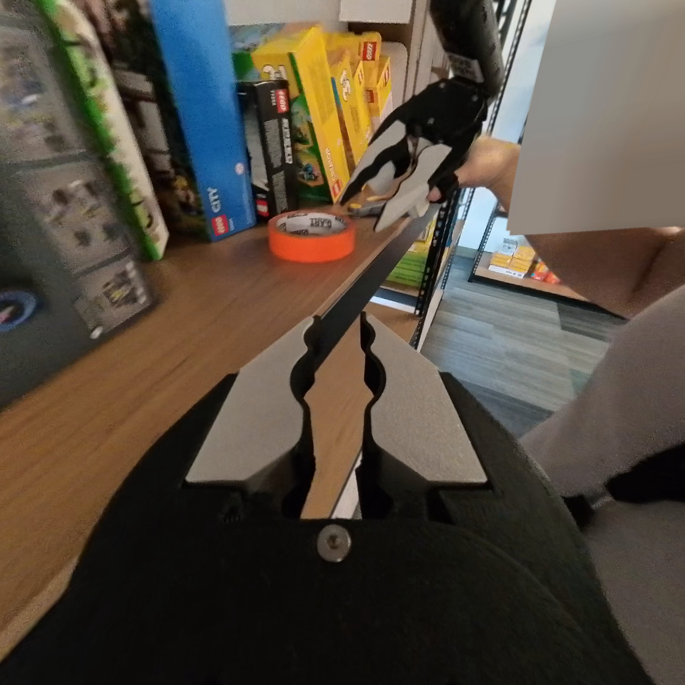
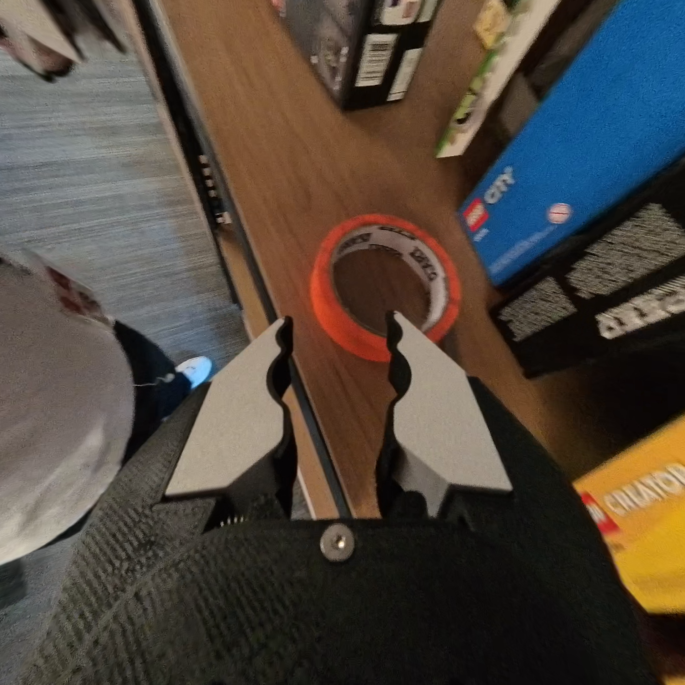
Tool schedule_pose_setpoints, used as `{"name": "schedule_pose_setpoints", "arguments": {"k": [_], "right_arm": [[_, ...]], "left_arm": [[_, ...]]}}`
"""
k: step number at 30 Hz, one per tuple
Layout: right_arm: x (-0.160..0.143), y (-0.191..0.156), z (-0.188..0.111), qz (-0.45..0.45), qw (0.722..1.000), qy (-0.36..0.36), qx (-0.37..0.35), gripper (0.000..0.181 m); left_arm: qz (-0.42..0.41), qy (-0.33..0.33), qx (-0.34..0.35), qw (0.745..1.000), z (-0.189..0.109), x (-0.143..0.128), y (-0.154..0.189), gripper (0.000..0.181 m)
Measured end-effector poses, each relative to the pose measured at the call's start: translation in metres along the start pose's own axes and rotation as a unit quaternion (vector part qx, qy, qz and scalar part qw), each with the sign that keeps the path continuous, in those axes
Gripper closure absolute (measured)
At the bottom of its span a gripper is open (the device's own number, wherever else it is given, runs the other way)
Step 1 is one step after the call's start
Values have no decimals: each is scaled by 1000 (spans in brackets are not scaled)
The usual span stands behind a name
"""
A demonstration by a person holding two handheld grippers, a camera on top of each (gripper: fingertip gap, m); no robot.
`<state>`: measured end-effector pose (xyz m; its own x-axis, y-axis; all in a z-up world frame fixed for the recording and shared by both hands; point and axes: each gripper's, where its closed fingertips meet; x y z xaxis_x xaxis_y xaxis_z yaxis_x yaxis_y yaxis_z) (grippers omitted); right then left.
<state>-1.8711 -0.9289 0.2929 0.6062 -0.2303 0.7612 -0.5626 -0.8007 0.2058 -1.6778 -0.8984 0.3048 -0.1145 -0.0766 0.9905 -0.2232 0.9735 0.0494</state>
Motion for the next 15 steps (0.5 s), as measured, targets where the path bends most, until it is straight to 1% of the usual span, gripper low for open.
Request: {"name": "schedule_pose_setpoints", "arguments": {"k": [1, 3, 4, 5, 7, 9, 10, 11, 12, 13, 15], "right_arm": [[-2, -4, 3, -8, 1000, -8, 17, 132], [-12, 6, -1, -37, 999, -31, -17, 140], [-14, 10, -7, -43, 998, -22, -33, 141], [-14, 9, -14, -31, 999, -1, -32, 141], [-13, -7, -25, 14, 998, 60, 19, 141], [-23, -23, -34, 43, 993, 87, 73, 141], [-34, -25, -36, 46, 993, 80, 79, 141], [-45, -23, -38, 44, 994, 68, 72, 141], [-54, -20, -41, 41, 995, 61, 63, 141], [-58, -21, -43, 41, 995, 63, 63, 141], [-60, -24, -49, 50, 992, 86, 74, 141]], "left_arm": [[12, -8, 7, 1000, 18, 4, 5, 160], [44, -32, 44, 998, 57, 11, 4, 155], [66, -52, 64, 994, 77, 12, 1, 152], [99, -76, 86, 988, 97, 14, -1, 151], [179, -123, 126, 968, 136, 17, -6, 142], [229, -172, 142, 947, 168, 15, -9, 141], [233, -194, 136, 943, 181, 12, -9, 138], [227, -210, 120, 943, 192, 9, -6, 143], [216, -226, 97, 945, 201, 5, -2, 144], [202, -251, 71, 944, 207, -2, 3, 143], [180, -291, 50, 938, 213, -12, 4, 154]]}}
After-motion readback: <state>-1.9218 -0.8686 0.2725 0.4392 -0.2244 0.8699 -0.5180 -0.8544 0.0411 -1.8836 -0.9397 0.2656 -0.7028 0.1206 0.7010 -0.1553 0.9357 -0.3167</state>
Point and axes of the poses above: each gripper's, where its closed fingertips meet, z out along the fingers, x out of its top, y = z × x across the jaws
